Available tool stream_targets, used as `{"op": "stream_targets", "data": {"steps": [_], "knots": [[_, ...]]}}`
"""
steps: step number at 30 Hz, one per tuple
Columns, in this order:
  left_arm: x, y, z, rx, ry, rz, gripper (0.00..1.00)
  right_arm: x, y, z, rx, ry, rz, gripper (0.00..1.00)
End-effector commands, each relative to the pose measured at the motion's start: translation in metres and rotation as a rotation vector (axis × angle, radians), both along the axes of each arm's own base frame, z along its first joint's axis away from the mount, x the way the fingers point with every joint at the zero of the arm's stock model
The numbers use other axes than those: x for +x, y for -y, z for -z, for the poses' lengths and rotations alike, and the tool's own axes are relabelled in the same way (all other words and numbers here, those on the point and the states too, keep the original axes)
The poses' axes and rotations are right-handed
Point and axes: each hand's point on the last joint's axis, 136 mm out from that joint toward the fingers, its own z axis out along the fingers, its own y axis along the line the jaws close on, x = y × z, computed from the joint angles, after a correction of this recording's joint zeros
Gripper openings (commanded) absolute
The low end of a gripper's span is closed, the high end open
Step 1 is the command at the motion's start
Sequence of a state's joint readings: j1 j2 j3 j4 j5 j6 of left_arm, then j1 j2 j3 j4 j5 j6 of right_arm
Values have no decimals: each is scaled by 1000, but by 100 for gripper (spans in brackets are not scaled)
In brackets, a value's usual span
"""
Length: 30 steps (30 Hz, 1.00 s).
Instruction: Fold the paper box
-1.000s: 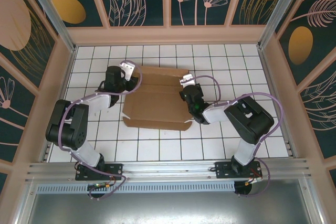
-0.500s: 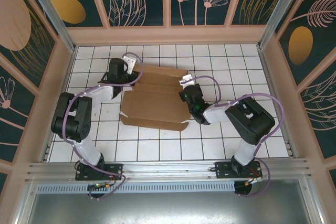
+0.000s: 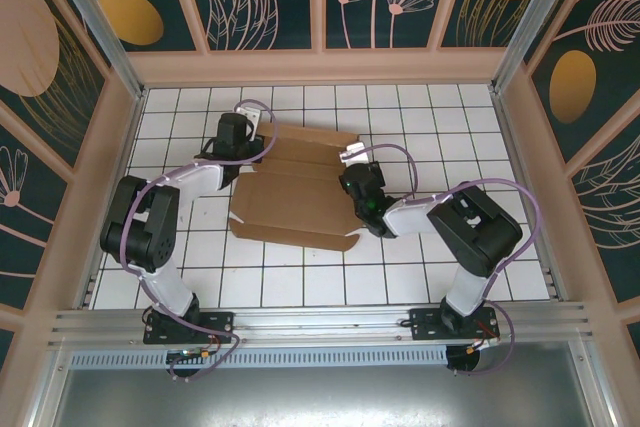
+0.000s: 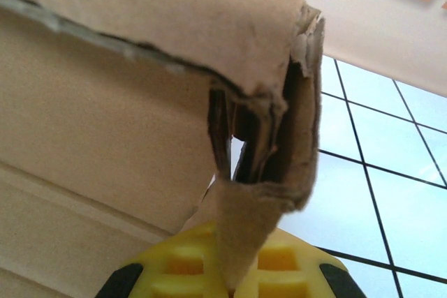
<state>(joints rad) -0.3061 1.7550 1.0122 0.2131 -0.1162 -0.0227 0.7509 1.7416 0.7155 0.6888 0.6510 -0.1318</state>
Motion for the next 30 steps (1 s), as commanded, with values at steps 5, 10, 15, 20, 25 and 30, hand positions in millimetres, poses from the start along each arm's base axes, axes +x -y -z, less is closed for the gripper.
{"op": "stream_targets", "data": {"steps": [5,10,15,20,25,30], "knots": [[-14,-14,16,-19,-79,-103,18,-2,5,-18,-26,34,60,0],[-20,4,11,-126,-93,-47,29,0,9,-19,-22,35,66,0],[-33,5,12,-170,-81,-31,30,0,8,-12,-32,20,56,0],[-34,1,24,-154,-102,-58,25,0,7,-11,-30,16,51,0],[-37,-5,28,-174,-115,-111,27,1,8,-12,-26,17,56,0],[-42,-8,33,-188,-105,-128,25,1,7,-9,-23,10,53,0]]}}
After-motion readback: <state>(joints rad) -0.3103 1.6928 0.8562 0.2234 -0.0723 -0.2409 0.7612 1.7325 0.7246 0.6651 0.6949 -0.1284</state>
